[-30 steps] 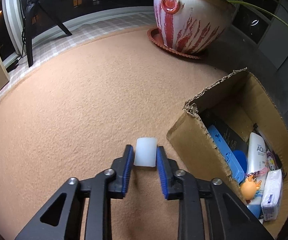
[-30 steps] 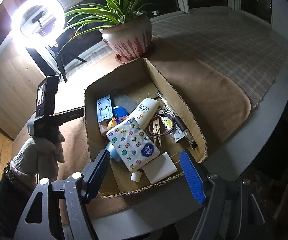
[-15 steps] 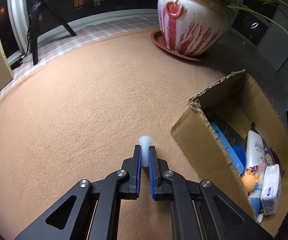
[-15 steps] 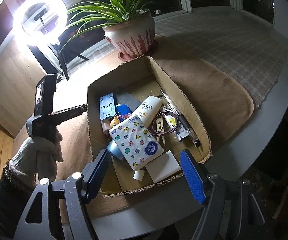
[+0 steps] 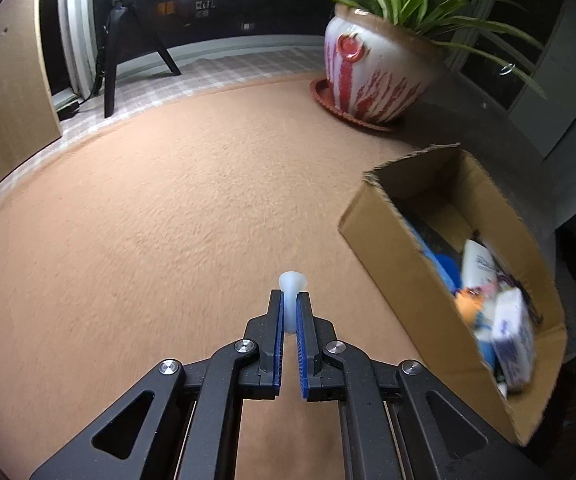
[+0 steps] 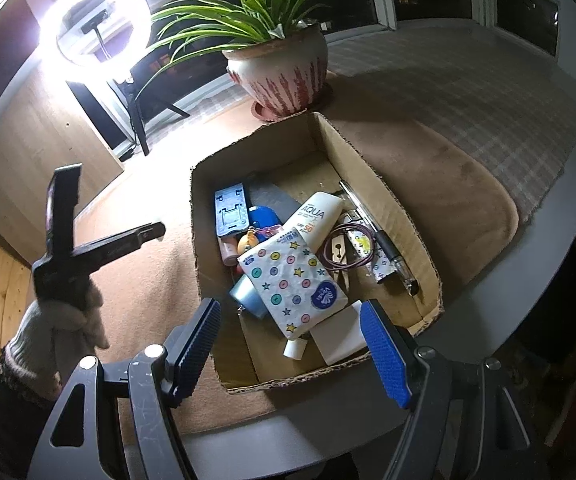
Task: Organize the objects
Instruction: 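Carry the white cylinder in the left tool over the box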
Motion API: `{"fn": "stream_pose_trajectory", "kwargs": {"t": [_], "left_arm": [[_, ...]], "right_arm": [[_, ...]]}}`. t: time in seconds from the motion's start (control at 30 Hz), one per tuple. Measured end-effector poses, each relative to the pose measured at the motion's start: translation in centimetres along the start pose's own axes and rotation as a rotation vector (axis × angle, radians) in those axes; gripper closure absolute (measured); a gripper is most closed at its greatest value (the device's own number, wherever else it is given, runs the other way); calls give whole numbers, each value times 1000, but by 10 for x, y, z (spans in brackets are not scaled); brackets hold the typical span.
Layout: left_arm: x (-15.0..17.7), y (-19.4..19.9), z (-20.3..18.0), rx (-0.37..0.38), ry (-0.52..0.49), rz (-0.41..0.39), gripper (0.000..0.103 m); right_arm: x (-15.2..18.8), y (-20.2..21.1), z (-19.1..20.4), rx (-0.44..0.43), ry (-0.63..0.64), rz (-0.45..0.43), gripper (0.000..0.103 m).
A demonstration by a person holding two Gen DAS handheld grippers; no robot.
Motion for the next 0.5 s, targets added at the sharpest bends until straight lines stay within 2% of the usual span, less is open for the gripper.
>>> {"fn": "stream_pose_trajectory", "kwargs": {"t": [0.23, 0.5], "left_arm": [[7, 33, -26, 38, -34, -44, 97], [-3, 51, -72, 93, -100, -77, 97]], "right_arm": [[2, 5, 9, 23, 36, -21, 34], [6, 14, 11, 58, 57, -52, 34]]}}
Point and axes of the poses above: each gripper's, at about its wrist camera, not at the fingertips, and y roughly against the way its jaws point, z to its left, x to its underside, the point moved 1 cm from there along -y, roughly the way its jaws point, and after that the axes turned 6 degrees about -y, right-handed, at the moved point
